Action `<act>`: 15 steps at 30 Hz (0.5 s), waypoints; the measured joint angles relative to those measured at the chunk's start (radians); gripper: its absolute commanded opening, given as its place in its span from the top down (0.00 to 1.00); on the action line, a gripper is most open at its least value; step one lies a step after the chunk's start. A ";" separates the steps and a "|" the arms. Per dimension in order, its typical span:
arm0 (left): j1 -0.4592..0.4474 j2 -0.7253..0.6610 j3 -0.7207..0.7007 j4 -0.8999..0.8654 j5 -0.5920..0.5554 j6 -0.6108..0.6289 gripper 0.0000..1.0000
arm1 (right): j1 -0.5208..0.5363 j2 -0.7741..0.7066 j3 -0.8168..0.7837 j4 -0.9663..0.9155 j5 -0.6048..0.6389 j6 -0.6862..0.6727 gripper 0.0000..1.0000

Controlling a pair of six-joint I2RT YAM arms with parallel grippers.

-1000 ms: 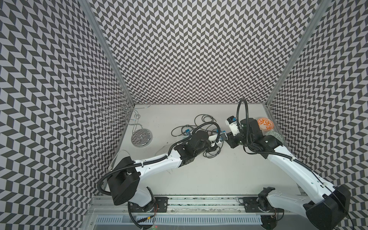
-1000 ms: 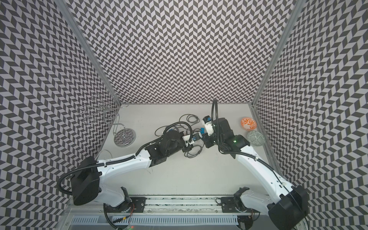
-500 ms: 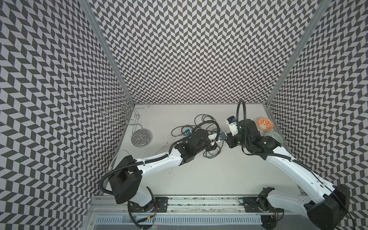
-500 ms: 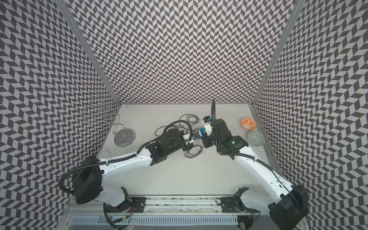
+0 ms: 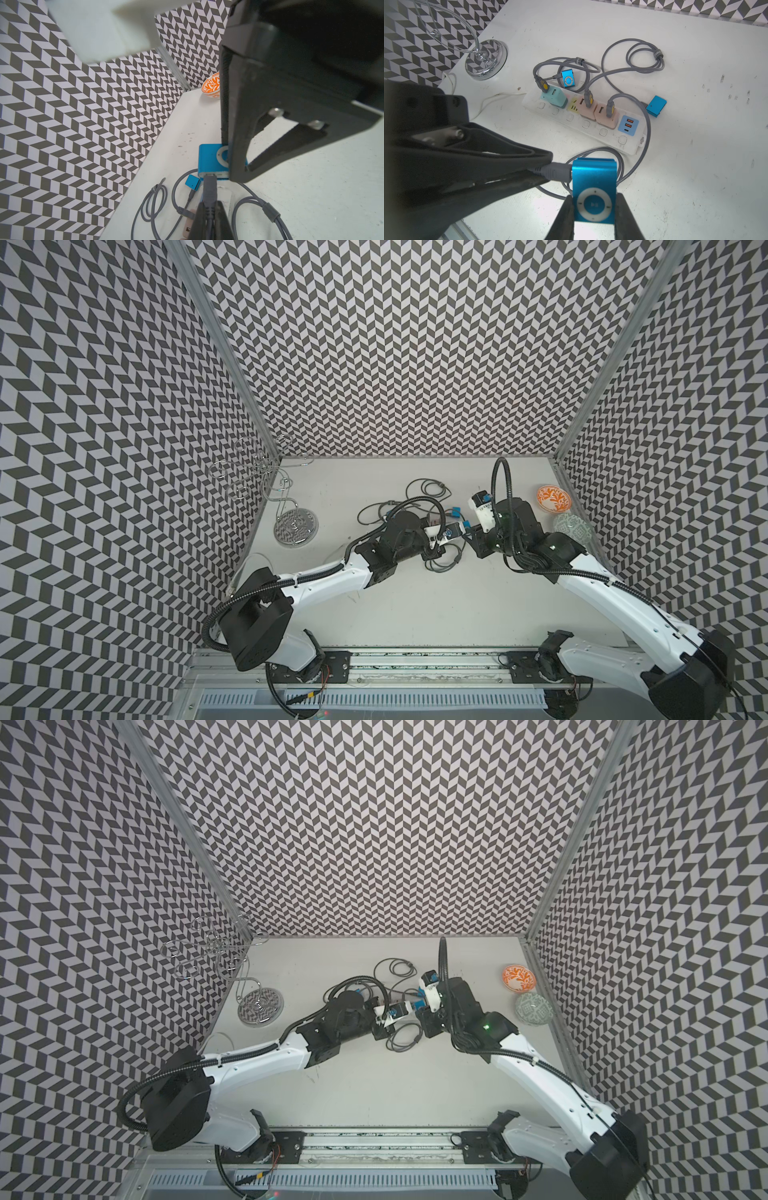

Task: Charge mp3
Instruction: Insert the charging cable into the MP3 player.

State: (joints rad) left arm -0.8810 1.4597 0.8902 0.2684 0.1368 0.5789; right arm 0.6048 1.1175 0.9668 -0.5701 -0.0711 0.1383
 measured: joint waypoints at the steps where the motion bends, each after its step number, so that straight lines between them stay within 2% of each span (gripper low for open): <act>1: 0.000 0.000 0.000 0.000 -0.001 -0.001 1.00 | 0.003 0.000 0.000 0.000 0.005 0.011 0.87; 8: -0.002 0.014 0.000 0.004 -0.016 -0.012 1.00 | 0.019 0.022 0.003 0.003 0.028 0.093 0.87; 15: -0.002 0.053 0.000 -0.011 -0.014 -0.013 1.00 | 0.063 0.077 0.021 -0.050 0.113 0.143 0.87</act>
State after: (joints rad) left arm -0.8833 1.5127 0.8906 0.2569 0.1230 0.5663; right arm 0.6678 1.1942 0.9878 -0.6197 0.0422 0.2810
